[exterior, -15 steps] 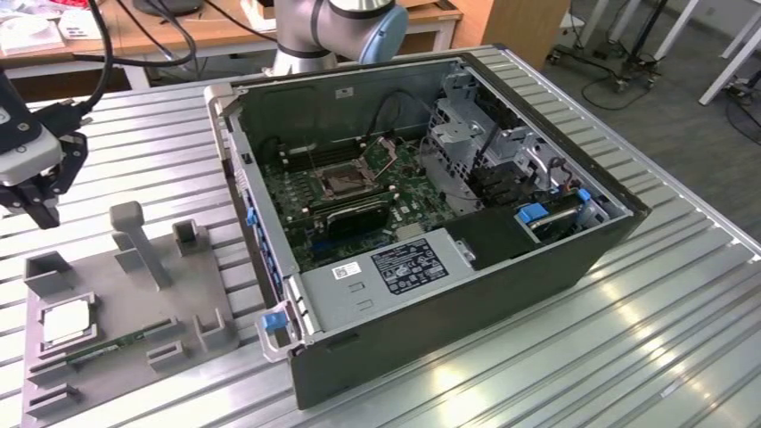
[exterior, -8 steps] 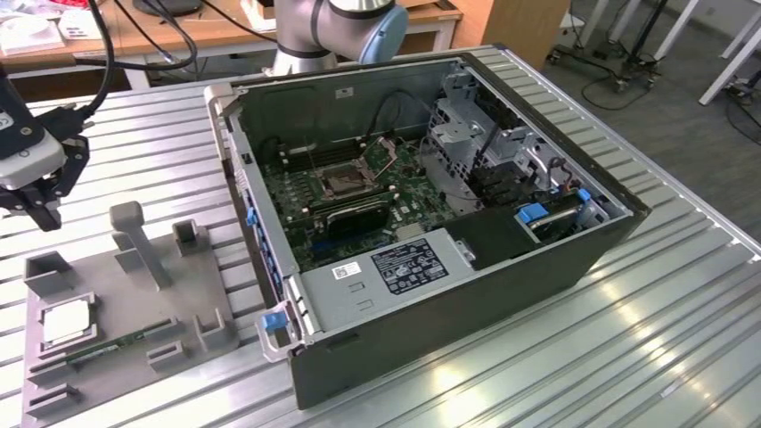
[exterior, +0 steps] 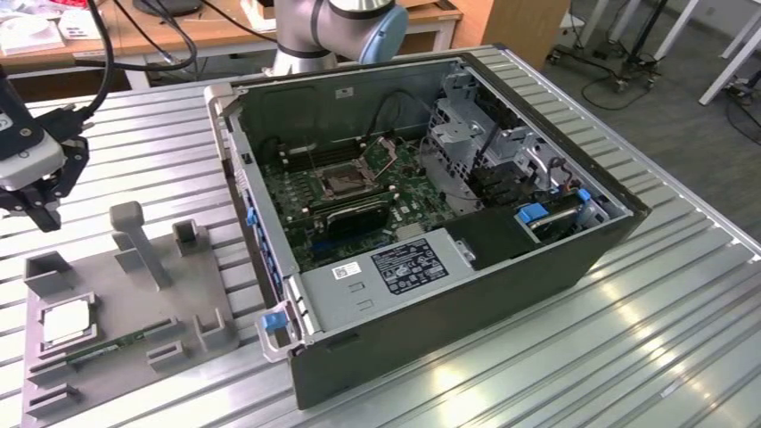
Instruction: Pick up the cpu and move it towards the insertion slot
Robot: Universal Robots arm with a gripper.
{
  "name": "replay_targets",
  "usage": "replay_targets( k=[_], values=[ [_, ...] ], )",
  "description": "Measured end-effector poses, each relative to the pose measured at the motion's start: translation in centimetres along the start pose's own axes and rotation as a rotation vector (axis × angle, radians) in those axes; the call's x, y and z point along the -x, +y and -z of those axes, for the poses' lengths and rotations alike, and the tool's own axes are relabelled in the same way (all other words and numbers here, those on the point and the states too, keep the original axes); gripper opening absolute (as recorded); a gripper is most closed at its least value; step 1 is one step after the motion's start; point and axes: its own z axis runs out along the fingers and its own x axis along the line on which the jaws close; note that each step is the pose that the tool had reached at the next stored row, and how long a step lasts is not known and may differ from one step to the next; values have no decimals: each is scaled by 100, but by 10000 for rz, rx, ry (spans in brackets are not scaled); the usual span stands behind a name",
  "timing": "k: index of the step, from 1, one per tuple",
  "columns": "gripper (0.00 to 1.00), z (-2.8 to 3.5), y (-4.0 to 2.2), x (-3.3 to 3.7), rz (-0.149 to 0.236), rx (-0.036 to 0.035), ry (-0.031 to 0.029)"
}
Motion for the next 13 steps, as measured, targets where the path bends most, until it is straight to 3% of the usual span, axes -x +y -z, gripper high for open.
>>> replay_targets(
  k=[13],
  values=[
    [11, -7, 0, -14, 0, 0, 1]
  ],
)
